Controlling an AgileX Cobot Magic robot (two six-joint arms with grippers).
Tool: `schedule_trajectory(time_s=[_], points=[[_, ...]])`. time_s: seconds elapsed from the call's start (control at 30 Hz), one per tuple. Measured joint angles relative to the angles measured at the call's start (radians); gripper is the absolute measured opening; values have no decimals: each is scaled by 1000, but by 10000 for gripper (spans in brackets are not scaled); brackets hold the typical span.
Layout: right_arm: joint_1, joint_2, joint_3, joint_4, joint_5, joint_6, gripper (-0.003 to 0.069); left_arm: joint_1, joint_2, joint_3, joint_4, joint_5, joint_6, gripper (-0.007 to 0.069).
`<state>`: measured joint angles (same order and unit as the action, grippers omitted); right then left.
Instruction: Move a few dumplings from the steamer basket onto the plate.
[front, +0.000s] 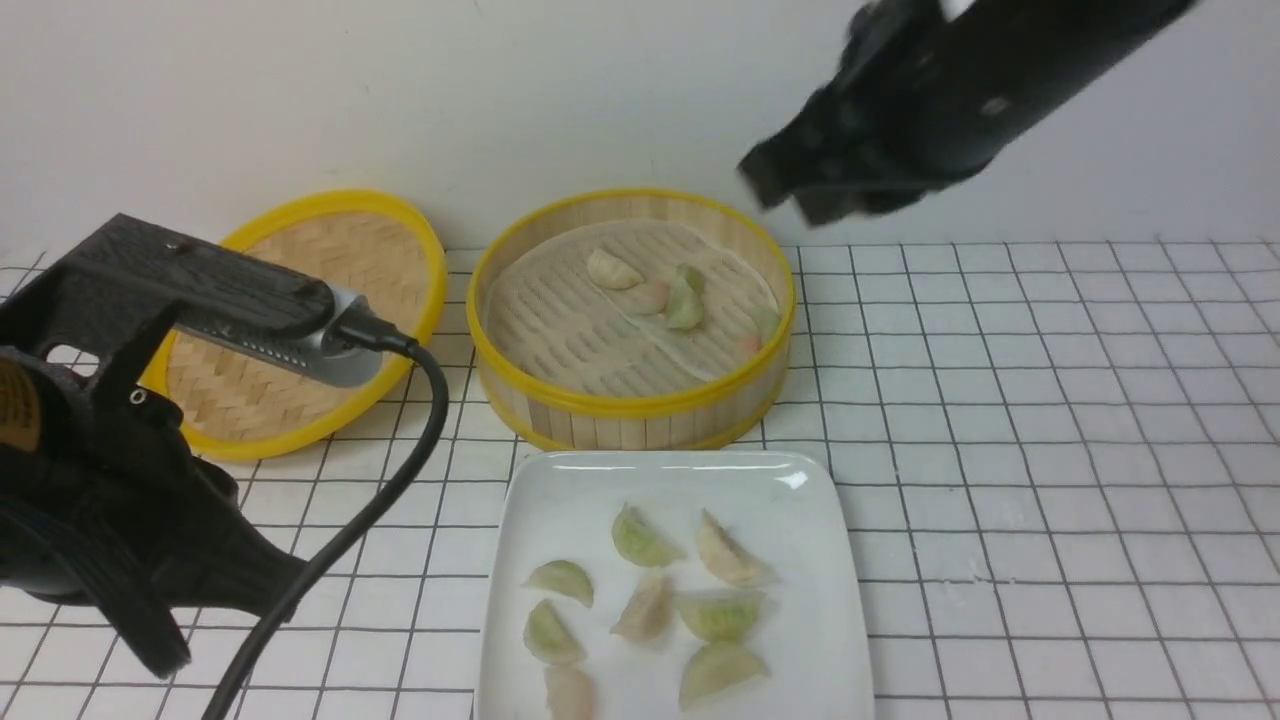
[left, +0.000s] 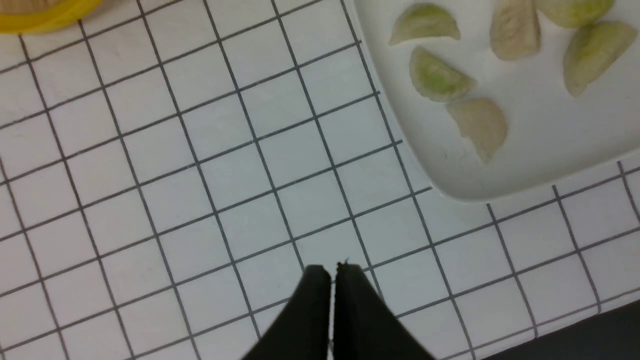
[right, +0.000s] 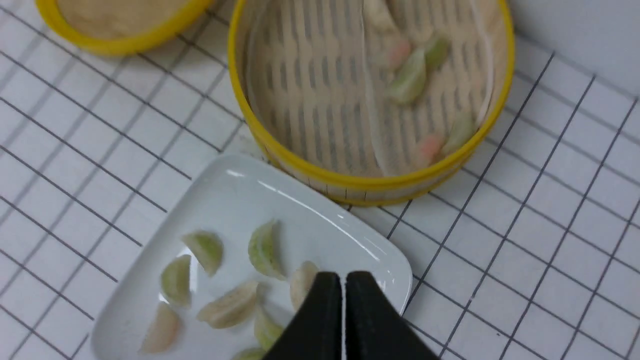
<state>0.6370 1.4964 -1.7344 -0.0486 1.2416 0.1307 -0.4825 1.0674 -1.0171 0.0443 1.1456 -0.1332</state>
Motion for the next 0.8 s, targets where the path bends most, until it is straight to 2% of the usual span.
schedule_trajectory(time_s=[0.17, 0.27, 0.4, 0.43, 0.57, 0.8], points=[[0, -247, 169, -3, -8, 13, -13, 0, 0, 0, -52, -63, 1, -6], [0, -442, 383, -3, -105, 37, -13, 0, 0, 0, -70, -109, 1, -6], [0, -689, 652, -16, -291, 52, -15, 0, 0, 0, -78, -143, 1, -6], [0, -790, 772, -25, -384, 53, -15, 0, 0, 0, -81, -151, 1, -6], [0, -1085, 1016, -31, -608, 55, -15, 0, 0, 0, -88, -165, 2, -6], [0, -1496, 1299, -109, -826, 158, -15, 0, 0, 0, -90, -178, 3, -6]])
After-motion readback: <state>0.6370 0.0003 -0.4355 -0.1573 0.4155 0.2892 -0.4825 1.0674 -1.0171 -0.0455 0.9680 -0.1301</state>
